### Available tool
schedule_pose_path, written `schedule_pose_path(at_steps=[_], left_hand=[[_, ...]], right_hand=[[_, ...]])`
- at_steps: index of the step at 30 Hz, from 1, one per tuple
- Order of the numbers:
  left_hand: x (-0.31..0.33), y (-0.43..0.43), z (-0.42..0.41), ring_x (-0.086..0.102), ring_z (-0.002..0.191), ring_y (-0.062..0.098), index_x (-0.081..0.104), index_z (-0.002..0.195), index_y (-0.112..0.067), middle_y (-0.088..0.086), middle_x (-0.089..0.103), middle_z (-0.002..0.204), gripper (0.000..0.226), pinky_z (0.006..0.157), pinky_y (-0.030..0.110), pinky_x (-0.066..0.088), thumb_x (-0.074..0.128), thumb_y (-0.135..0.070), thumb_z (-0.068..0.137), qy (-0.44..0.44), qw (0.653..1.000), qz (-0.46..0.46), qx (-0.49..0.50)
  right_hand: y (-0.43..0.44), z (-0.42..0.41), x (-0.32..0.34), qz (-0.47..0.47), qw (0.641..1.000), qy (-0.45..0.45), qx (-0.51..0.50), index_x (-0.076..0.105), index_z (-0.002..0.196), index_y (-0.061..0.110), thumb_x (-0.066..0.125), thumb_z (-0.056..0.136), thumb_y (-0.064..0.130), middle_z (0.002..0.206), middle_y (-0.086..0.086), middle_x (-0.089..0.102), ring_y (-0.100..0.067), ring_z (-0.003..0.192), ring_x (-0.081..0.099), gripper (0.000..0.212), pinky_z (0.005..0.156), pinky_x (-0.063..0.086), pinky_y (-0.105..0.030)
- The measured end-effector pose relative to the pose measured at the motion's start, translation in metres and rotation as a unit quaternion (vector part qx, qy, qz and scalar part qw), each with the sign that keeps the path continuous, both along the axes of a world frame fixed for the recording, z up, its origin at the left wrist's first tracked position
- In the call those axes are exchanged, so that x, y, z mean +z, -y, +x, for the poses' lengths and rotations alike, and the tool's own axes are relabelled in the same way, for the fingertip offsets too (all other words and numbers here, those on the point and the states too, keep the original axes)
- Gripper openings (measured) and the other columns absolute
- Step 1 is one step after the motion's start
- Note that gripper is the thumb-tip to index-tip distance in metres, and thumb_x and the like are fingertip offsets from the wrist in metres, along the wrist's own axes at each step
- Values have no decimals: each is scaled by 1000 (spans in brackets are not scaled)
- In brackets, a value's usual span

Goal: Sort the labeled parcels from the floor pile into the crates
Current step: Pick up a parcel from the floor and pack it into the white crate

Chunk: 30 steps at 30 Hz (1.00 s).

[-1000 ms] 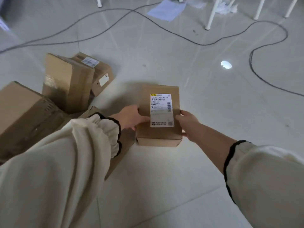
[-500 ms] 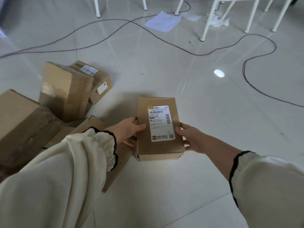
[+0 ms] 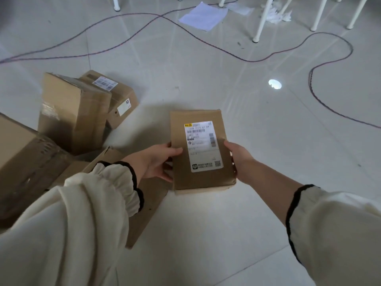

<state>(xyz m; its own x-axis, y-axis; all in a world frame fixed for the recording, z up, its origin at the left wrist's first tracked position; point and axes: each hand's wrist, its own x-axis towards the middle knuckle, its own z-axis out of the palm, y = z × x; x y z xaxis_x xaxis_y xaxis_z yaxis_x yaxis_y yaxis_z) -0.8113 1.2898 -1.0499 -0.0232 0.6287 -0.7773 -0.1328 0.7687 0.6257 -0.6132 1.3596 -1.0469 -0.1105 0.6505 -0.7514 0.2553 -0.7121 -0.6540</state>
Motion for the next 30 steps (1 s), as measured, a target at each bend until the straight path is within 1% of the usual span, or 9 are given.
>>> schedule_pose_path(at_steps=[3,7,9,16,18,20,22,26,30], left_hand=[[33,6,9,58,89,24,40,139,-32,4,59,102,43,79,46,52,48,-25,98,0,999,31,30],[132,21,12,56,106,22,29,144,-40,3,54,134,53,70,42,57,49,-27,97,3,999,37,4],[200,23,2,56,114,25,26,145,-42,-1,55,136,58,74,47,57,51,-25,96,5,999,37,-6],[500,30,7,58,113,30,31,144,-43,3,63,122,58,96,56,46,55,-26,94,-22,997,57,-40],[597,37,14,59,112,30,28,145,-43,4,63,123,61,92,52,49,57,-28,93,-30,995,83,-54],[682,46,17,60,111,30,26,146,-43,3,61,127,64,85,47,53,58,-26,93,-30,993,107,-49],[754,57,23,60,111,30,27,146,-43,1,60,130,65,78,43,54,59,-25,92,-17,990,132,-47],[850,84,29,62,109,32,36,143,-40,1,63,126,61,86,50,52,62,-26,89,-27,981,191,-30],[893,102,34,66,99,29,43,138,-39,1,68,117,55,90,51,52,63,-27,88,-43,969,240,-31]], right_hand=[[-3,0,40,11,1000,-11,-20,63,101,14,47,96,40,93,-6,67,-29,97,63,31,98,47,-39],[10,14,127,-2,997,-64,-43,65,103,17,47,95,42,96,-5,69,-27,91,66,31,93,49,-40],[23,14,187,4,995,-88,-42,65,97,20,45,97,40,93,-2,67,-22,84,63,29,85,47,-34],[41,34,488,25,991,-122,-41,65,93,17,46,97,40,81,2,72,-16,73,69,30,66,56,-31],[53,42,586,52,991,-120,-34,66,99,18,46,96,43,87,2,74,-16,78,70,32,72,57,-33],[65,50,669,84,991,-100,-17,64,116,22,47,93,51,109,0,71,-20,95,69,41,89,54,-39],[80,61,742,119,989,-82,9,58,124,29,45,92,56,118,3,67,-20,104,65,44,91,51,-36],[99,81,841,167,981,-82,49,56,127,33,45,94,49,112,6,66,-19,100,65,38,78,50,-32],[111,95,885,192,973,-114,58,59,126,27,53,92,44,114,2,67,-23,98,67,39,81,55,-38]])
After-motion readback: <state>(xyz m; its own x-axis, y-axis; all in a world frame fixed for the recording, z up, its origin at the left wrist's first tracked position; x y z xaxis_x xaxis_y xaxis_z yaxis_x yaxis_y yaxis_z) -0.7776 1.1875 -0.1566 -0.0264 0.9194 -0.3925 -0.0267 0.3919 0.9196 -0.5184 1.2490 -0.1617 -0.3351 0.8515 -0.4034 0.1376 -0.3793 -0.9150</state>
